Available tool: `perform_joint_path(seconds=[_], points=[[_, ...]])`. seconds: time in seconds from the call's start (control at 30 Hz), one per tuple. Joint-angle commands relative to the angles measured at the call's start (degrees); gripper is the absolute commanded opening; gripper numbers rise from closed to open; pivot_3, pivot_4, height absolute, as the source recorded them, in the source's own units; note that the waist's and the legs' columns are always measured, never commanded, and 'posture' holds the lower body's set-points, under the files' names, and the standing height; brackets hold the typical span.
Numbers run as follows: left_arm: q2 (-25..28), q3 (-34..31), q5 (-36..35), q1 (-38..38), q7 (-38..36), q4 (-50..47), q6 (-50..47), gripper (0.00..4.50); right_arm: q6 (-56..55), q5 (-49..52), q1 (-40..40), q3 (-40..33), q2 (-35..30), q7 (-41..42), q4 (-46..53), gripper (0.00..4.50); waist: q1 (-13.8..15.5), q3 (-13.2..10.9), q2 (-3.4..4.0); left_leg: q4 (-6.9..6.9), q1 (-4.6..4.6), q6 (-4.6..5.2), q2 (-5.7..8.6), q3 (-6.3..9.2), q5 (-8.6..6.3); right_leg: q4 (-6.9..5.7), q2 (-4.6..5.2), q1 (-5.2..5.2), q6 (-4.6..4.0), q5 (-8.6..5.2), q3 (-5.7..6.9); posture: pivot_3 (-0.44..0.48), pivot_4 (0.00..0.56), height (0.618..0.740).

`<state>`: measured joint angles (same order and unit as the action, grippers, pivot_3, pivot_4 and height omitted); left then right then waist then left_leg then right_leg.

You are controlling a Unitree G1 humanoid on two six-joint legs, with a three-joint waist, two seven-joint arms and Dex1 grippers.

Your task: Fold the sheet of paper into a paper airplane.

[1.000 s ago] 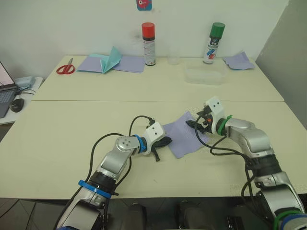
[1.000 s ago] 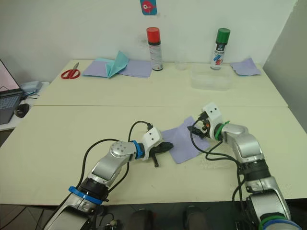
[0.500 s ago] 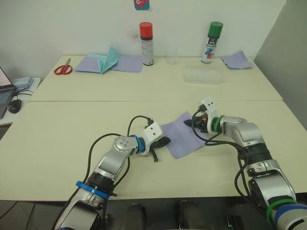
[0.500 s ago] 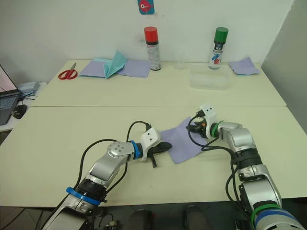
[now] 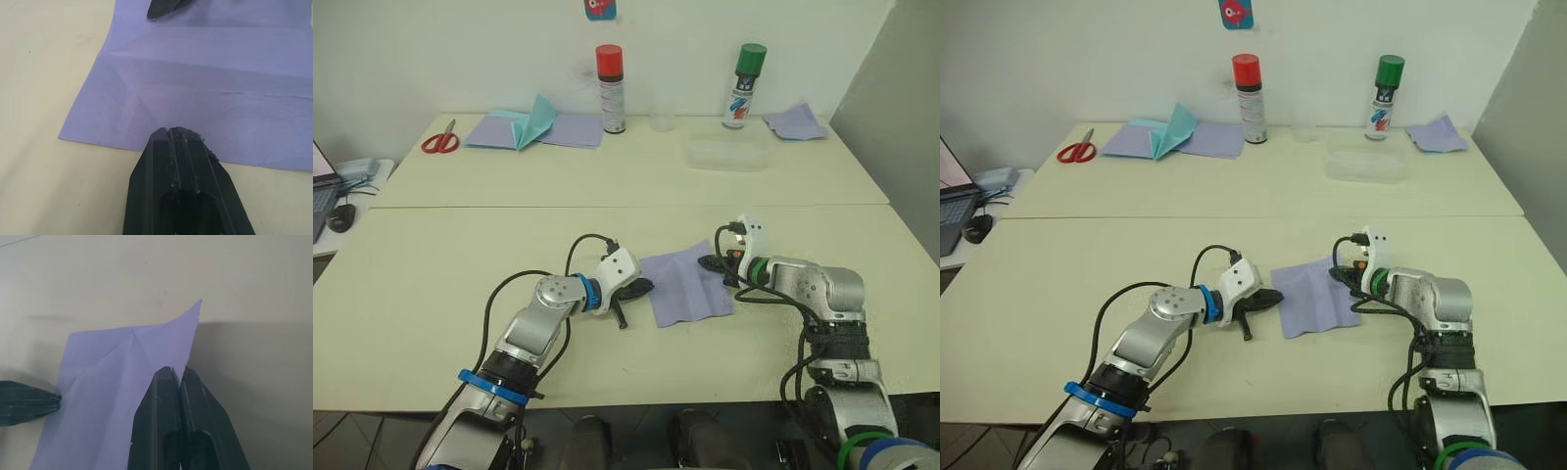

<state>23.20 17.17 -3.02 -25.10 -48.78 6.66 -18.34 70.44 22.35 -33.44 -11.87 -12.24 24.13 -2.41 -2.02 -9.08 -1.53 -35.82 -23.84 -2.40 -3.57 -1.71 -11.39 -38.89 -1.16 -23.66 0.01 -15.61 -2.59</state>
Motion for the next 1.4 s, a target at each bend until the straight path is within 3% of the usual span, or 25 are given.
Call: perform_joint_path(seconds=[0.03,0.2,0.4,0.63,0.83,1.1,1.23,1.4], points=[[-0.4,0.4,0.3,0.1,0.4,-1.1,-1.4,0.0,6.1,2.6,1.1,-2.8,3.7,-5.0,8.3,0.06,0.0,0.0,0.01,0.0,0.0,0.0,0.0,0.02,0.0,0.0,0.0,0.0,0.0,0.0,-0.01,0.0,0.15,0.74],[-1.1,1.2,1.1,0.0,1.0,-1.7,-1.6,0.0,7.1,2.4,3.7,-1.4,6.1,-8.0,14.1,0.06,0.1,0.0,0.01,0.0,-0.03,0.0,0.02,-0.01,0.0,0.04,0.04,-0.01,0.0,-0.01,0.01,0.0,0.15,0.74],[0.5,-1.3,-1.2,-1.3,-0.5,-5.8,-4.3,0.0,6.7,3.6,3.8,-1.6,4.4,-7.3,15.9,0.06,0.0,0.0,0.01,0.01,-0.11,0.0,0.05,-0.05,0.0,0.04,0.09,-0.09,0.0,-0.01,0.0,0.0,0.15,0.74],[1.8,-4.4,-7.0,-2.1,-2.5,-14.2,-10.4,0.0,11.3,7.2,-0.8,-7.6,7.3,-8.9,13.7,0.06,0.0,-0.1,0.01,0.02,-0.54,0.0,0.01,0.0,0.0,0.01,-0.1,-0.5,-0.01,-0.01,0.01,0.0,0.15,0.74],[3.0,-2.2,-3.8,0.1,-0.4,-13.4,-9.8,0.0,16.3,7.8,-0.5,-8.4,10.4,-10.5,14.7,0.06,0.0,-0.1,0.01,0.04,-0.54,0.0,0.02,-0.01,0.0,0.03,-0.11,-0.5,-0.02,-0.01,-0.02,0.0,0.15,0.74],[3.5,0.1,-0.5,4.3,1.3,-9.3,-6.5,0.0,15.8,6.7,2.2,-7.9,9.3,-10.5,14.1,0.06,0.0,-0.1,0.02,0.01,-0.57,0.0,0.02,0.01,0.0,0.02,-0.1,-0.51,-0.02,-0.01,-0.01,0.0,0.15,0.74],[2.3,1.2,1.1,5.7,2.4,-6.1,-3.6,0.0,12.8,6.5,3.8,-4.4,6.9,-8.8,14.3,0.06,0.2,-0.1,0.03,0.02,-0.54,0.0,0.02,0.02,0.0,0.02,-0.08,-0.48,-0.03,-0.02,0.01,0.0,0.15,0.74],[2.2,1.9,1.8,5.8,2.5,-4.3,-2.7,0.0,-0.3,3.9,6.8,9.2,-3.3,-0.6,16.1,0.06,0.2,-0.1,0.03,-0.06,-0.48,0.0,0.08,0.0,0.0,0.03,0.08,-0.39,0.0,-0.01,0.02,0.0,0.15,0.74]])
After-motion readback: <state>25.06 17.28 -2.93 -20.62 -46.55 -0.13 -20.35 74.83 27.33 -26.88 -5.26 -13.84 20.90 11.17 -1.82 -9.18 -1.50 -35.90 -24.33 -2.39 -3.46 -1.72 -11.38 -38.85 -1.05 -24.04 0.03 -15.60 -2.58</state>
